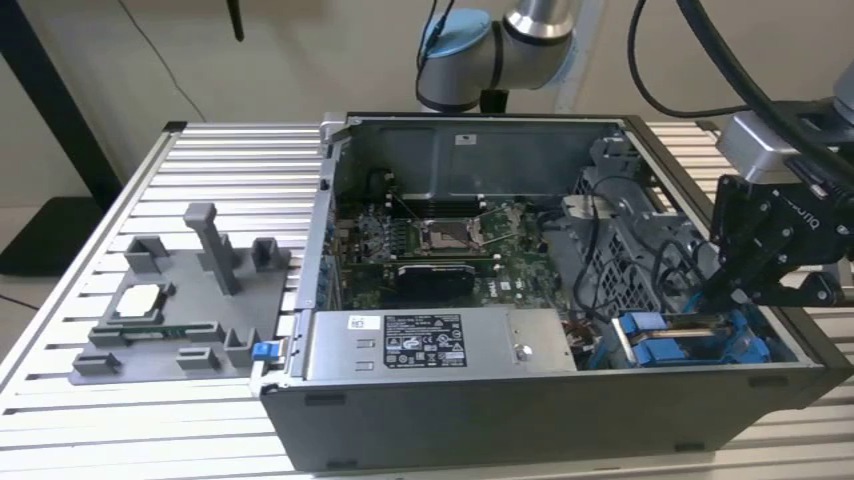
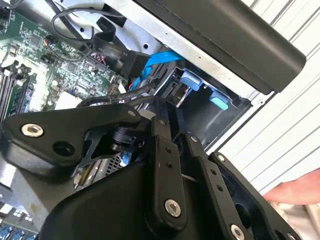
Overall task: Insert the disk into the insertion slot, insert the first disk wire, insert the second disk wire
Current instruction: 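Insert the first disk wire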
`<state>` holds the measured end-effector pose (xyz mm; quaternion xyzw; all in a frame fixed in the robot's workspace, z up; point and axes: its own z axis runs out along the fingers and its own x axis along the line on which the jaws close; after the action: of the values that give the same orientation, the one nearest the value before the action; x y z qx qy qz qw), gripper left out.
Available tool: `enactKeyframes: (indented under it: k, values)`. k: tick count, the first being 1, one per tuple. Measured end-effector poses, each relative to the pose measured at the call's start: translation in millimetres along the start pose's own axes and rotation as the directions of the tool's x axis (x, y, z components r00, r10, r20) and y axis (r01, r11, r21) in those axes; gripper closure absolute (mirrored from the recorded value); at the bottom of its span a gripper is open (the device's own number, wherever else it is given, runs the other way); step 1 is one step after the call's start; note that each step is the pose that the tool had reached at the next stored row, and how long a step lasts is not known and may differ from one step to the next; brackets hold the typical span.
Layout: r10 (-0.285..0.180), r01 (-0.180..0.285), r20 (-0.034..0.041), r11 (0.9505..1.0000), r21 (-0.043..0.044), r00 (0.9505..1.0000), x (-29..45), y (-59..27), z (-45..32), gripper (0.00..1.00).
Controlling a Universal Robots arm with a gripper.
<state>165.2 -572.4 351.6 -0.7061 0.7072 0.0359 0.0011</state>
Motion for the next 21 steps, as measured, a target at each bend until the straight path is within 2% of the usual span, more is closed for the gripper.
enactKeyframes:
  k: [14,21]
  values:
    - [0.000,0.000,0.0000,1.0000,0.0000,1.0000,0.4,-3.2,8.2,1.00]
    - [0.008,-0.008,0.0003,1.0000,0.0004,1.0000,0.5,-3.4,9.7,1.00]
